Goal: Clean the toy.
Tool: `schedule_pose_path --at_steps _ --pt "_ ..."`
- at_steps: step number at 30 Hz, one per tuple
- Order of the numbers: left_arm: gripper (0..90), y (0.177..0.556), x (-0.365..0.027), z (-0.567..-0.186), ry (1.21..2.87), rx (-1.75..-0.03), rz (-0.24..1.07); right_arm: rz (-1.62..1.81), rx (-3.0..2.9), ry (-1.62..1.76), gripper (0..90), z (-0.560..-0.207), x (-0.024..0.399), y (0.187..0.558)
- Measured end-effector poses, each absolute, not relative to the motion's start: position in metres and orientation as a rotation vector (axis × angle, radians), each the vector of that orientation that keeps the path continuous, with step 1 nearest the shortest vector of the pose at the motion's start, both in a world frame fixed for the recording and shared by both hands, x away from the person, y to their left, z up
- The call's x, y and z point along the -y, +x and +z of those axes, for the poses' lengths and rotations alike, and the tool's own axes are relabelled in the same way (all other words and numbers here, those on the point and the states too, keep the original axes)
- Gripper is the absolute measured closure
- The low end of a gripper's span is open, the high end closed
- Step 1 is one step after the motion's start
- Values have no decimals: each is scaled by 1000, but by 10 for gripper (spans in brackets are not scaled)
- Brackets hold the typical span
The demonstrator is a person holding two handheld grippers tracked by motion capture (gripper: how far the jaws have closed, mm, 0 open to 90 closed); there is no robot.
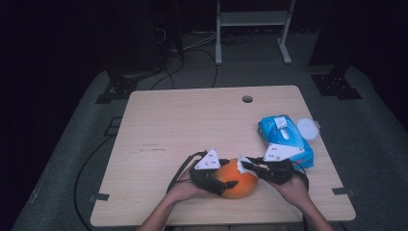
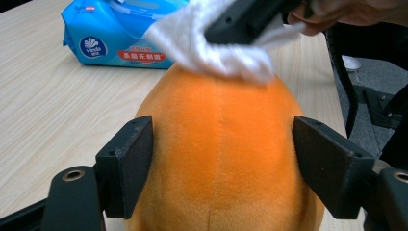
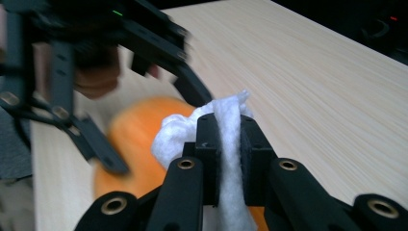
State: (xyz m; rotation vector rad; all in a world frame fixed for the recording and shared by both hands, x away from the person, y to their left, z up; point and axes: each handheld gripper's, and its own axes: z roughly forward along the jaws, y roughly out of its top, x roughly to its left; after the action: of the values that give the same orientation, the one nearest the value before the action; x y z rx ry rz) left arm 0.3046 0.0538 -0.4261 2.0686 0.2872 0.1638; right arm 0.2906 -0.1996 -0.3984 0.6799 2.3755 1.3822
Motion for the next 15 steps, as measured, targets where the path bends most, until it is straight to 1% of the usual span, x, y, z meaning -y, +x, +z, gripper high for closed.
schedule_pose_path --at_steps 3,4,6,7,8,11,12,14,15 --pt "229 304 -55 -425 2059 -284 157 1384 -2358 751 802 -405 217 292" --pt "199 305 -56 -424 2052 -287 152 1388 -2356 768 802 -408 223 293" --pt "92 308 -59 -422 2057 -320 122 1390 -2352 798 802 -411 229 293" --pt "60 309 -62 -421 2042 -319 88 1388 -2347 800 801 -413 230 293" --pt "46 310 -65 -421 2029 -321 84 1391 -2344 807 802 -413 232 293" --pt "46 312 -66 -422 2034 -324 75 1399 -2339 811 801 -415 235 292" --pt "45 314 -64 -426 2068 -314 68 1400 -2340 812 801 -415 235 292" --pt "37 317 -63 -433 2113 -311 1 1401 -2344 811 801 -415 236 291" --pt "50 318 -63 -435 2127 -309 -27 1407 -2348 808 801 -416 236 291"
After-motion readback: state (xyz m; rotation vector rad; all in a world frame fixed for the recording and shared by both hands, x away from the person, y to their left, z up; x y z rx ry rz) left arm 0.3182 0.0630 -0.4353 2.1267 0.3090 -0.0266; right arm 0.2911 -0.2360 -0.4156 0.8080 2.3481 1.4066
